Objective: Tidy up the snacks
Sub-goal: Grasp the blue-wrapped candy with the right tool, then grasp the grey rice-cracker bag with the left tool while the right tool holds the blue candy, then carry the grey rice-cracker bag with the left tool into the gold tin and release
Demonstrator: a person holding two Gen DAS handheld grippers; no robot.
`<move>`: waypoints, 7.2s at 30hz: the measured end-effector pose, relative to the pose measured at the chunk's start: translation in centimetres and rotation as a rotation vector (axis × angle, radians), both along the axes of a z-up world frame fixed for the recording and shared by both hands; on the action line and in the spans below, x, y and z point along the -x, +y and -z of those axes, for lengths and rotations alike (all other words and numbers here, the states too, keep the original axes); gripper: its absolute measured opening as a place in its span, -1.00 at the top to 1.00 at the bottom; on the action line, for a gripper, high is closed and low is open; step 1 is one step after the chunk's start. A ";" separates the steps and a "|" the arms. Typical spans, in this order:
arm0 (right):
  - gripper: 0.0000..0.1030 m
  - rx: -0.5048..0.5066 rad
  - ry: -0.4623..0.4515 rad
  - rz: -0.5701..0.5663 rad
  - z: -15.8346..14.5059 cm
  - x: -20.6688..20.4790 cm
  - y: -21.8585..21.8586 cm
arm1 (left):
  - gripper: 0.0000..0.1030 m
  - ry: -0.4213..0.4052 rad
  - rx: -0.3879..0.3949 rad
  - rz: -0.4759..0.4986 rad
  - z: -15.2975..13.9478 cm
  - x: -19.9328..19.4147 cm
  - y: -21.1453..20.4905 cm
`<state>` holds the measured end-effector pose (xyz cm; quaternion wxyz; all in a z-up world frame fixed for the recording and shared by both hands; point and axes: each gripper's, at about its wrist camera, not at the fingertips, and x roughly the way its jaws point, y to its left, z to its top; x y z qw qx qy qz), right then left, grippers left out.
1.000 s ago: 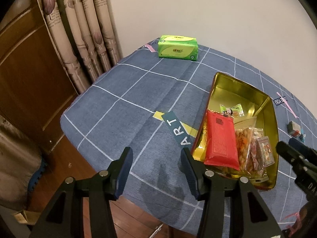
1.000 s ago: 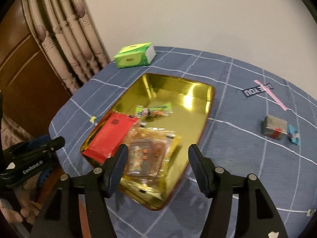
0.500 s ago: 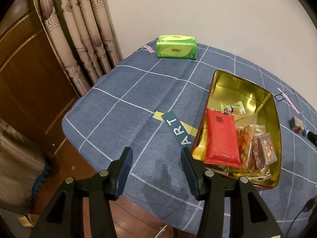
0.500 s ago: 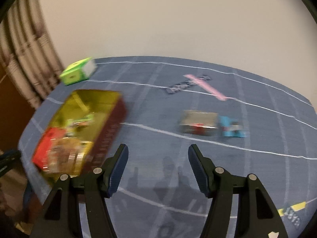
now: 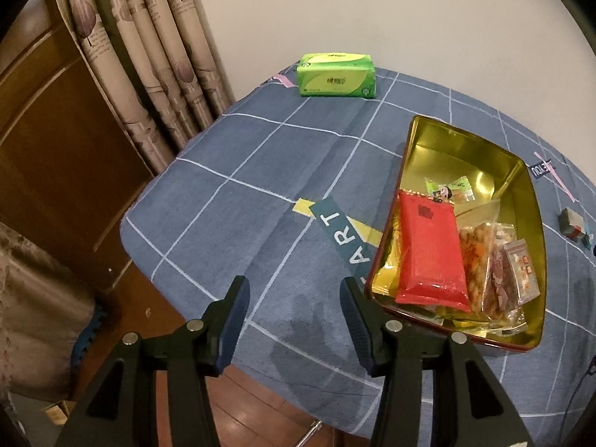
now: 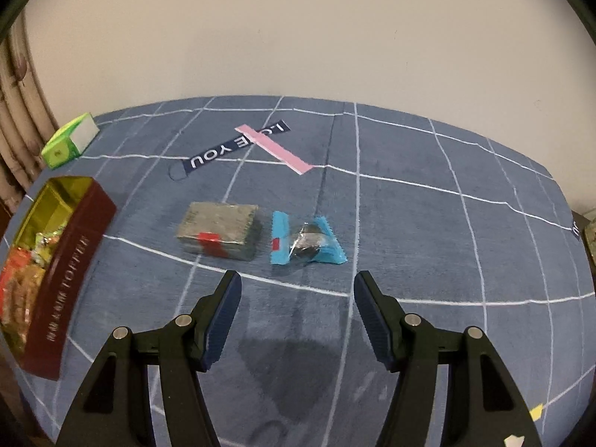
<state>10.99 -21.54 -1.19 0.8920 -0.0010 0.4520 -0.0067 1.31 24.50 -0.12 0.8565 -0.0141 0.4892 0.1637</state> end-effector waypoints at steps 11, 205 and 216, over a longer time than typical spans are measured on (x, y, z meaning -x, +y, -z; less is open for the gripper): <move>-0.16 0.049 -0.003 -0.021 2.5 -2.7 -0.2 | 0.00 0.006 -0.073 0.070 0.3 -0.5 -2.4; 0.33 0.020 -0.047 0.101 2.9 1.1 -11.7 | -0.15 0.226 0.078 0.290 4.9 -16.0 -14.1; 0.33 0.021 -0.047 0.102 2.9 1.1 -11.6 | -0.15 0.248 0.046 0.319 5.4 -16.1 -14.7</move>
